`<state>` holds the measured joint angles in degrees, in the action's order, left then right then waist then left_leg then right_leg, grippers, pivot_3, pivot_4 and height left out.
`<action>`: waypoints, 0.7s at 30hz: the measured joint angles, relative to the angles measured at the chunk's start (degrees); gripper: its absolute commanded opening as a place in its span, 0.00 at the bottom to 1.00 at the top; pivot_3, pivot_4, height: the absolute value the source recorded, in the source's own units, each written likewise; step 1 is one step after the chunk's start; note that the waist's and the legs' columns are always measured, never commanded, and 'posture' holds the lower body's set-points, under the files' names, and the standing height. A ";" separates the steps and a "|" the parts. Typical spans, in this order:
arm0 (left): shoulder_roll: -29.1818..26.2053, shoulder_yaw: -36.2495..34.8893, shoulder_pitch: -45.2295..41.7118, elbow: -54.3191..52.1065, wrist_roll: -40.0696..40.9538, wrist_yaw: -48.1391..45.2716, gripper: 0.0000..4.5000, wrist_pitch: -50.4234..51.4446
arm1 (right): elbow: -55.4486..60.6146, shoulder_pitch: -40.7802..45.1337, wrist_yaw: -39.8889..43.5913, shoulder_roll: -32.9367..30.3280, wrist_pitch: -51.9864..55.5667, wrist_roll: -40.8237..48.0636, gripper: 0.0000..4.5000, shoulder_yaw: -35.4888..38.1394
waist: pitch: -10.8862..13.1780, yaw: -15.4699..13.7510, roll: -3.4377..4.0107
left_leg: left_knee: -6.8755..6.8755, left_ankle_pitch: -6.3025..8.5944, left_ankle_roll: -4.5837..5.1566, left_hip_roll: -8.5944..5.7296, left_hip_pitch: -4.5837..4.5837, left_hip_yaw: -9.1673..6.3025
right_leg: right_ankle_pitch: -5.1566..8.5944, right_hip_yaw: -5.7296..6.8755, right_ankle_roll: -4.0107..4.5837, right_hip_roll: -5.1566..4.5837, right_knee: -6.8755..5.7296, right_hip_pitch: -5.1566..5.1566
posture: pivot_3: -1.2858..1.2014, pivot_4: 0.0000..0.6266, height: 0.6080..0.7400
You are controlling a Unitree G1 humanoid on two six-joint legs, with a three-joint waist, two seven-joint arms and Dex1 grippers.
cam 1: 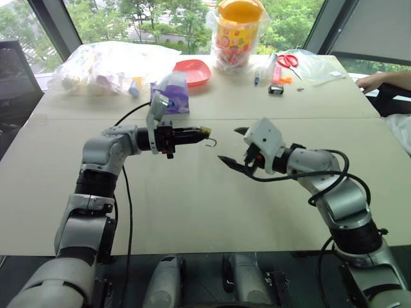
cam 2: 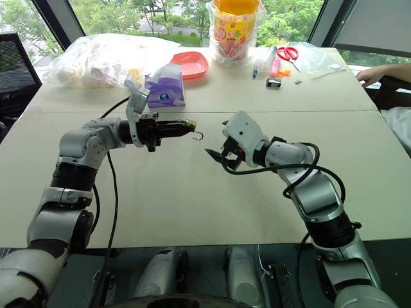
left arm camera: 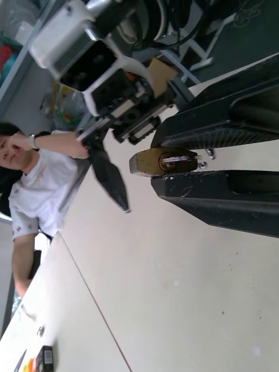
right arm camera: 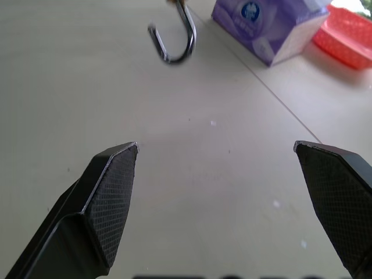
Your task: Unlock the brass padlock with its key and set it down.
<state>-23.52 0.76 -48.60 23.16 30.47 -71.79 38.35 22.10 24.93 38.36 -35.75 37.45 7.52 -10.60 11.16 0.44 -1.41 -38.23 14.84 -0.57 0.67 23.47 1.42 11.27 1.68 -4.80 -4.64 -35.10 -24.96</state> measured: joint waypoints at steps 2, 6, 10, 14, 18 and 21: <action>2.07 0.28 -0.01 1.94 -0.33 1.71 0.00 0.11 | 0.15 -2.82 1.10 -4.66 -1.60 -0.99 0.99 1.04 | 0.00 -0.22 0.00 | 0.00 0.00 0.00 -0.03 0.00 -0.02 | 0.02 0.01 -0.03 -0.02 0.04 0.05 | 0.52 0.24 1.00; 6.02 3.41 0.62 8.67 -5.31 6.51 0.00 -0.66 | 2.76 -6.53 4.87 -9.30 -0.24 1.38 0.99 5.34 | 0.00 -0.52 -0.01 | 0.00 0.00 0.00 -0.01 -0.03 0.01 | 0.01 0.00 -0.04 0.04 0.05 0.04 | 0.52 0.24 1.00; 12.47 1.96 -1.53 17.22 -5.58 12.24 0.00 3.31 | 10.60 -7.73 8.21 -10.40 6.01 8.55 0.99 8.20 | 0.01 -1.03 -0.03 | -0.01 0.00 0.00 0.05 -0.03 -0.12 | 0.02 0.07 -0.04 0.12 0.01 0.04 | 0.52 0.24 1.00; 14.67 -0.40 -4.72 22.40 -5.41 15.83 0.00 5.83 | 12.93 -7.97 7.65 -10.31 9.79 11.36 0.99 8.26 | 0.01 -1.01 -0.03 | -0.02 0.00 0.00 0.05 -0.03 -0.08 | 0.02 0.06 -0.03 0.07 0.03 0.04 | 0.52 0.24 1.00; 14.69 -1.60 -5.76 26.19 -6.32 17.91 0.32 6.10 | 13.12 -8.04 6.37 -10.21 10.95 11.93 1.00 8.18 | 0.01 -1.07 -0.03 | -0.01 0.00 0.00 0.04 -0.02 -0.08 | 0.02 0.07 -0.03 0.07 0.03 0.04 | 0.52 0.24 1.00; 14.56 -1.86 -5.80 27.01 -6.52 17.71 0.60 6.15 | 13.11 -8.04 5.73 -10.11 11.00 12.06 1.00 7.85 | 0.01 -1.15 -0.03 | -0.01 0.01 0.00 0.04 -0.01 -0.08 | 0.02 0.07 -0.02 0.05 0.04 0.04 | 0.52 0.24 1.00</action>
<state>-8.96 -1.10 -54.40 50.16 23.95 -54.08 44.50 35.21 16.90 44.08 -45.85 48.45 19.58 -2.75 11.17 -0.71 -1.43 -38.24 14.84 -0.57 0.71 23.46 1.34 11.29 1.74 -4.82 -4.60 -35.06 -24.92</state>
